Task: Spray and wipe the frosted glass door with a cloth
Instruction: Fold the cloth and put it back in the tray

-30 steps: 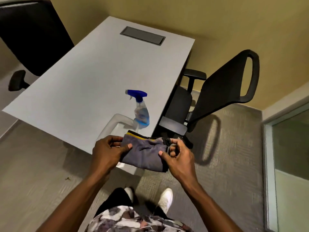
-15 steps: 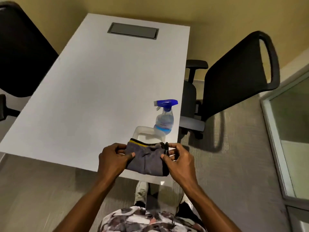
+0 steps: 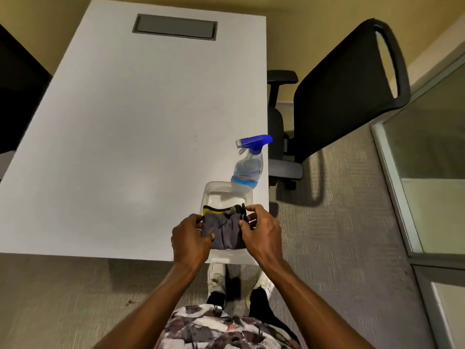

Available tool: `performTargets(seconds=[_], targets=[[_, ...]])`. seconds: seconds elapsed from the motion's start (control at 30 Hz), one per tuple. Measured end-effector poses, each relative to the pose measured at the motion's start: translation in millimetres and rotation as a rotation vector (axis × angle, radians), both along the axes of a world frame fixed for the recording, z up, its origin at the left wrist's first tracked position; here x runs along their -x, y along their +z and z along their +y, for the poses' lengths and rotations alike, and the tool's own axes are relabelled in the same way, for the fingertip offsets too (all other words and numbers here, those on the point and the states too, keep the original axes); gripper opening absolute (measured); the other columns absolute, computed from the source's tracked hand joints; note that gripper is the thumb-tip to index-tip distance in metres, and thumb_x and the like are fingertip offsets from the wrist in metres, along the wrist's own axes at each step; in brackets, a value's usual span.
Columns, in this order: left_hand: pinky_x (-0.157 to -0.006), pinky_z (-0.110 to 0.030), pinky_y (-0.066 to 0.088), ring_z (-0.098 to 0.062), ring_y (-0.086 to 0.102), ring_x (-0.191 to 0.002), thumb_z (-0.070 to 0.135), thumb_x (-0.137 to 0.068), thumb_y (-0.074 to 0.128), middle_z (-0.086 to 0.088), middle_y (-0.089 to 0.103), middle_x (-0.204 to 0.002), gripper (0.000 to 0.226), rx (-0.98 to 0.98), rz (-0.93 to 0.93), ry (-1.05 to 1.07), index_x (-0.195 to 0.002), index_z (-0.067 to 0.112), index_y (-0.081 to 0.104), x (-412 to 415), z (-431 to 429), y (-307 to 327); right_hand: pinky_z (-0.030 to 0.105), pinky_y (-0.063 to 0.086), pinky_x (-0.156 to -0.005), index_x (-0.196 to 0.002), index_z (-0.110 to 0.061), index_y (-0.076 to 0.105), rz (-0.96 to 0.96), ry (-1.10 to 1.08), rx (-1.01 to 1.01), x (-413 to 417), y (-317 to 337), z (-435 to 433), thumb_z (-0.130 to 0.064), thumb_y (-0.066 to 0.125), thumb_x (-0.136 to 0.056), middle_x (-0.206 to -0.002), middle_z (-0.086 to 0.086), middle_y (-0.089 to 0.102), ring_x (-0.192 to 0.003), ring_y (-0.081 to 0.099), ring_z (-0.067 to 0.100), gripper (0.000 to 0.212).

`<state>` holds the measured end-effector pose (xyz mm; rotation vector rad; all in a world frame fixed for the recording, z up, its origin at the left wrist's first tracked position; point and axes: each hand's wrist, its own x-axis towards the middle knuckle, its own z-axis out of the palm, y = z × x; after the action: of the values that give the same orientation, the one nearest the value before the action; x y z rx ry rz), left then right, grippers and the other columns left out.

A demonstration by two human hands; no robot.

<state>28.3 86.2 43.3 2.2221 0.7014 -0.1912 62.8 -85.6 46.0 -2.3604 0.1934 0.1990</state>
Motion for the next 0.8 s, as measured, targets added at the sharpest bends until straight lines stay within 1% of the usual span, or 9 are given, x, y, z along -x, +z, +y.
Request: performTargets(seconds=[0.1, 0.23, 0.37, 0.43, 0.5, 0.57, 0.6, 0.7, 0.8], targets=[[-0.081, -0.037, 0.057, -0.032, 0.079, -0.094, 0.012, -0.087, 0.093, -0.013, 0.083, -0.109, 0.037, -0.051, -0.050, -0.014, -0.121, 0.005, 0.079, 0.5, -0.8, -10.5, 0.040, 0.062, -0.081, -0.124, -0.018, 0.068, -0.034, 0.015, 0.086, 4.2, -6.3, 6.5, -0.018, 0.073, -0.095, -0.107, 0.003, 0.077, -0.095, 0.073, 0.023, 0.030], [-0.075, -0.036, 0.045, -0.038, 0.070, -0.095, 0.011, -0.099, 0.080, -0.017, 0.074, -0.100, 0.010, -0.145, -0.080, -0.086, -0.103, 0.002, 0.078, 0.3, 0.6, -23.5, 0.037, 0.058, -0.074, -0.111, -0.018, 0.073, -0.055, -0.011, 0.207, 3.4, -9.9, 7.5, -0.011, 0.070, -0.094, -0.103, 0.002, 0.078, -0.093, 0.073, 0.025, 0.019], [-0.074, -0.038, 0.043, -0.037, 0.065, -0.098, 0.004, -0.094, 0.081, -0.017, 0.071, -0.100, 0.007, -0.196, -0.081, -0.146, -0.100, 0.002, 0.077, 2.9, 1.8, -27.5, 0.033, 0.055, -0.075, -0.114, -0.016, 0.075, -0.114, -0.075, 0.171, -23.1, 1.1, -4.9, -0.009, 0.072, -0.095, -0.103, 0.005, 0.079, -0.091, 0.074, 0.027, 0.020], [-0.076, -0.038, 0.044, -0.035, 0.064, -0.102, 0.006, -0.092, 0.083, -0.015, 0.071, -0.104, 0.015, -0.188, -0.070, -0.151, -0.105, 0.004, 0.076, 4.5, 3.3, -27.1, 0.041, 0.061, -0.082, -0.117, -0.015, 0.072, -0.152, -0.095, 0.143, -44.8, 11.8, -12.2, -0.011, 0.074, -0.094, -0.105, 0.006, 0.076, -0.094, 0.072, 0.026, 0.024], [-0.082, -0.042, 0.051, -0.035, 0.065, -0.110, 0.009, -0.091, 0.085, -0.014, 0.071, -0.114, 0.030, -0.172, -0.024, -0.137, -0.118, 0.005, 0.073, 6.8, 3.9, -27.8, 0.048, 0.062, -0.091, -0.124, -0.013, 0.067, -0.158, -0.117, 0.089, -70.8, 23.3, -18.1, -0.016, 0.080, -0.093, -0.112, 0.006, 0.071, -0.101, 0.068, 0.023, 0.034], [-0.089, -0.046, 0.056, -0.037, 0.068, -0.114, 0.011, -0.090, 0.086, -0.016, 0.072, -0.122, 0.044, -0.147, 0.025, -0.100, -0.130, 0.005, 0.068, 8.8, 4.2, -28.5, 0.047, 0.059, -0.100, -0.136, -0.013, 0.060, -0.143, -0.112, 0.041, -97.1, 33.4, -21.2, -0.024, 0.086, -0.089, -0.126, 0.009, 0.069, -0.114, 0.064, 0.023, 0.054], [-0.089, -0.045, 0.056, -0.038, 0.071, -0.112, 0.013, -0.091, 0.086, -0.016, 0.073, -0.123, 0.046, -0.131, 0.036, -0.075, -0.132, 0.004, 0.066, 9.4, 3.9, -28.8, 0.046, 0.057, -0.105, -0.143, -0.014, 0.056, -0.120, -0.096, 0.023, -108.6, 37.2, -21.5, -0.027, 0.088, -0.088, -0.136, 0.010, 0.066, -0.124, 0.062, 0.025, 0.066], [-0.080, -0.036, 0.050, -0.035, 0.074, -0.102, 0.015, -0.094, 0.086, -0.016, 0.077, -0.116, 0.035, -0.111, 0.047, -0.054, -0.123, 0.003, 0.071, 9.8, 3.4, -28.6, 0.048, 0.049, -0.118, -0.155, -0.015, 0.047, -0.025, -0.025, -0.030, -132.6, 41.5, -18.1, -0.033, 0.092, -0.084, -0.157, 0.011, 0.057, -0.146, 0.051, 0.029, 0.086], [-0.078, -0.035, 0.049, -0.032, 0.074, -0.096, 0.016, -0.092, 0.088, -0.014, 0.078, -0.112, 0.032, -0.103, 0.059, -0.037, -0.117, 0.005, 0.072, 8.2, 5.8, -28.9, 0.049, 0.049, -0.117, -0.151, -0.011, 0.051, -0.017, 0.014, -0.062, -143.9, 36.4, -12.4, -0.035, 0.094, -0.081, -0.154, 0.013, 0.060, -0.146, 0.054, 0.032, 0.085]])
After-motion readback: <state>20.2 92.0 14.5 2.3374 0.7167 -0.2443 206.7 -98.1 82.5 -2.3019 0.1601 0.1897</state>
